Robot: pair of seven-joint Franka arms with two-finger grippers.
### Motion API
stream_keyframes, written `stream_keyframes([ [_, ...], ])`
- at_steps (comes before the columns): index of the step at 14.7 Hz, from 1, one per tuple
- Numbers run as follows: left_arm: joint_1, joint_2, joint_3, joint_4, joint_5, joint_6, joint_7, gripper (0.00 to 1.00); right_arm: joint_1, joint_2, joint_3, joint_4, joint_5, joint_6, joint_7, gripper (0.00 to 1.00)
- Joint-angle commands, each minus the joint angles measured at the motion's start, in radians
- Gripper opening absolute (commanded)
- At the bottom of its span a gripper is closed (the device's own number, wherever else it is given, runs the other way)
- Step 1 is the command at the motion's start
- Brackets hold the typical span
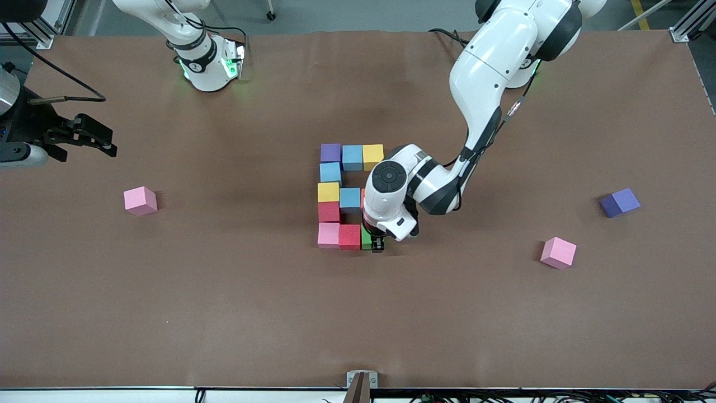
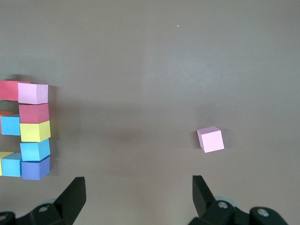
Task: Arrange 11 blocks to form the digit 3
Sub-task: 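Lower the green block beside the red block and open the left gripper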
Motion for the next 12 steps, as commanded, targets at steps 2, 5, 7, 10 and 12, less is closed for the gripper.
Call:
stream_keyframes([
  [2, 0.003, -0.004, 0.005, 0.021, 0.015, -0.002, 0.02, 1.0, -0.002, -0.02, 0.004, -0.012, -0.017, 0.011, 0.0, 1.0],
  [5, 0.01, -0.064, 0.006, 0.021, 0.02, -0.053, 0.043, 1.0, 0.004, -0.019, 0.005, -0.012, -0.017, 0.017, 0.001, 1.0],
  [7, 0.009, -0.113, -0.001, 0.022, 0.015, -0.1, 0.126, 1.0, 0.004, -0.019, 0.005, -0.012, -0.017, 0.025, 0.001, 1.0],
  [10, 0.05, -0.188, -0.003, 0.024, 0.009, -0.114, 0.261, 1.0, 0.005, -0.019, 0.007, -0.012, -0.017, 0.026, 0.001, 1.0],
  [12, 0.107, -0.261, -0.014, 0.022, 0.002, -0.168, 0.386, 1.0, 0.007, -0.019, 0.008, -0.012, -0.017, 0.028, 0.003, 1.0],
])
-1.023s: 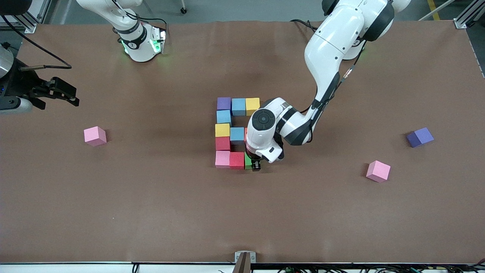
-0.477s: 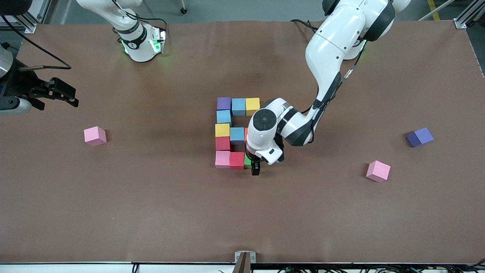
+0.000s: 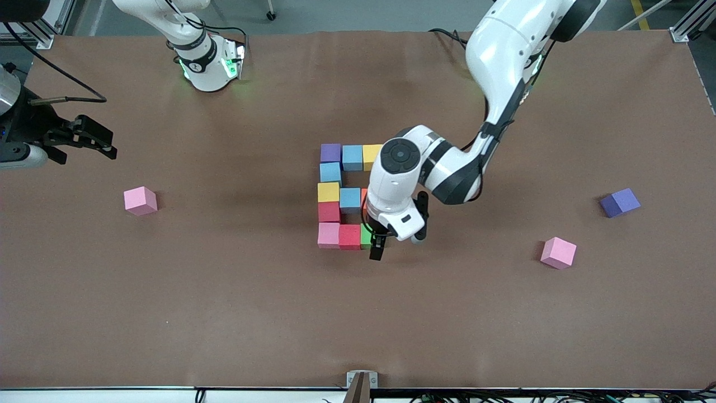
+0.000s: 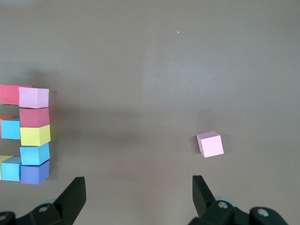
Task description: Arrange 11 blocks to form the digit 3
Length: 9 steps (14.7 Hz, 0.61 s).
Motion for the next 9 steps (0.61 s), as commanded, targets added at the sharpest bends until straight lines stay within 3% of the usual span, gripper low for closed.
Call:
stream_keyframes([
  [1, 0.085, -0.128, -0.015, -0.027, 0.0, -0.113, 0.188, 1.0, 0.003, -0.019, 0.005, -0.012, -0.013, 0.007, 0.003, 1.0],
  [6, 0.208, -0.279, -0.012, -0.027, -0.026, -0.376, 0.763, 1.0, 0.0, -0.019, 0.005, -0.015, -0.01, 0.014, 0.004, 1.0],
  [9, 0.292, -0.379, -0.015, -0.027, -0.026, -0.546, 0.997, 1.0, -0.001, -0.017, 0.004, -0.014, -0.013, 0.015, 0.003, 1.0],
])
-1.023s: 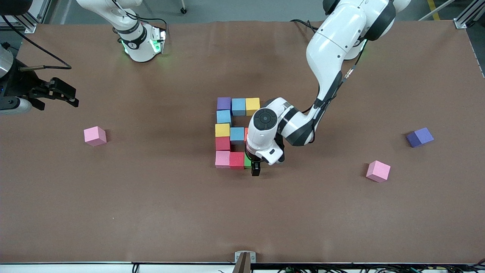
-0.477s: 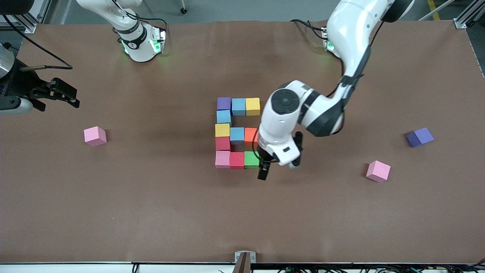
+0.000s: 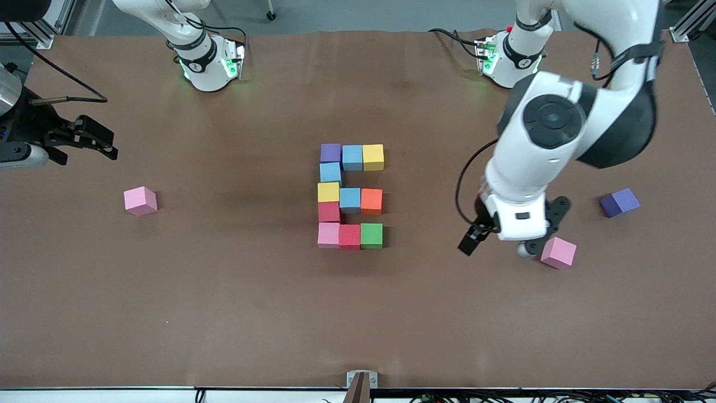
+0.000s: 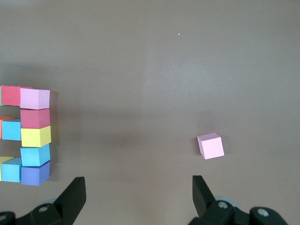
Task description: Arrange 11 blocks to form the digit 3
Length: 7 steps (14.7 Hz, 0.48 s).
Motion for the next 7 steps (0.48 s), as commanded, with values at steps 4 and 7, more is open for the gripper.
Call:
stream_keyframes([
  [4, 0.099, -0.179, 0.0, -0.039, -0.022, -0.264, 0.491, 1.0, -0.013, -0.017, -0.003, -0.012, -0.019, 0.004, -0.005, 1.0],
  [7, 0.166, -0.265, 0.011, -0.049, -0.032, -0.388, 0.727, 1.0, -0.016, -0.019, -0.004, -0.014, -0.019, 0.004, -0.003, 1.0],
])
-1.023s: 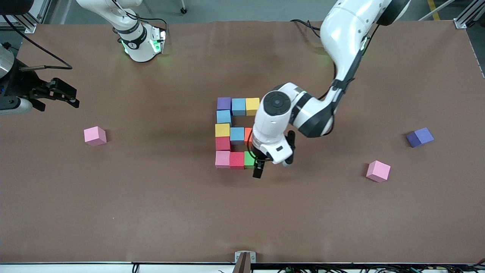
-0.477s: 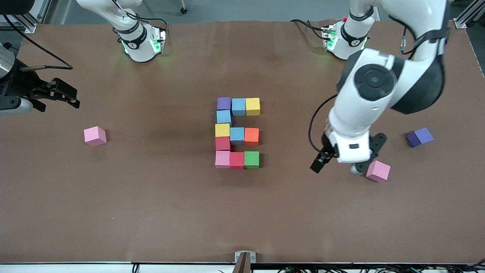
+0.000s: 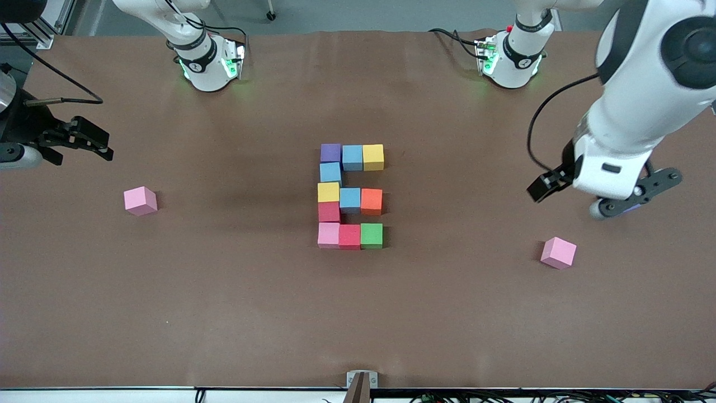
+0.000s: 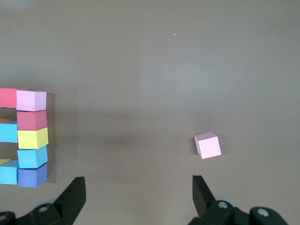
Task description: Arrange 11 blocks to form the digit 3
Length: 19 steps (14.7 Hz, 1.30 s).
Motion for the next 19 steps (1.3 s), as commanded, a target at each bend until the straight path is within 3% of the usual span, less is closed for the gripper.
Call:
stream_keyframes([
  [1, 0.062, -0.109, 0.011, -0.06, -0.043, -0.08, 0.202, 1.0, -0.014, -0.019, 0.004, -0.014, -0.015, 0.004, -0.003, 1.0],
  [3, 0.055, -0.16, 0.069, -0.091, -0.05, -0.074, 0.321, 1.0, -0.016, -0.019, 0.004, -0.014, -0.015, -0.004, -0.003, 1.0],
  [5, 0.056, -0.181, 0.083, -0.115, -0.05, -0.073, 0.372, 1.0, -0.025, -0.017, 0.004, -0.015, -0.015, -0.004, -0.005, 1.0],
  [8, 0.09, -0.246, 0.085, -0.227, -0.096, 0.005, 0.42, 1.0, -0.033, -0.017, 0.005, -0.015, -0.013, -0.002, -0.005, 1.0],
  [13, 0.095, -0.374, 0.184, -0.432, -0.167, 0.12, 0.533, 1.0, -0.03, -0.017, 0.007, -0.017, -0.013, 0.002, -0.005, 1.0],
  [19, 0.081, -0.382, 0.132, -0.411, -0.152, 0.127, 0.523, 1.0, -0.033, -0.017, 0.007, -0.017, -0.013, 0.004, -0.006, 1.0],
])
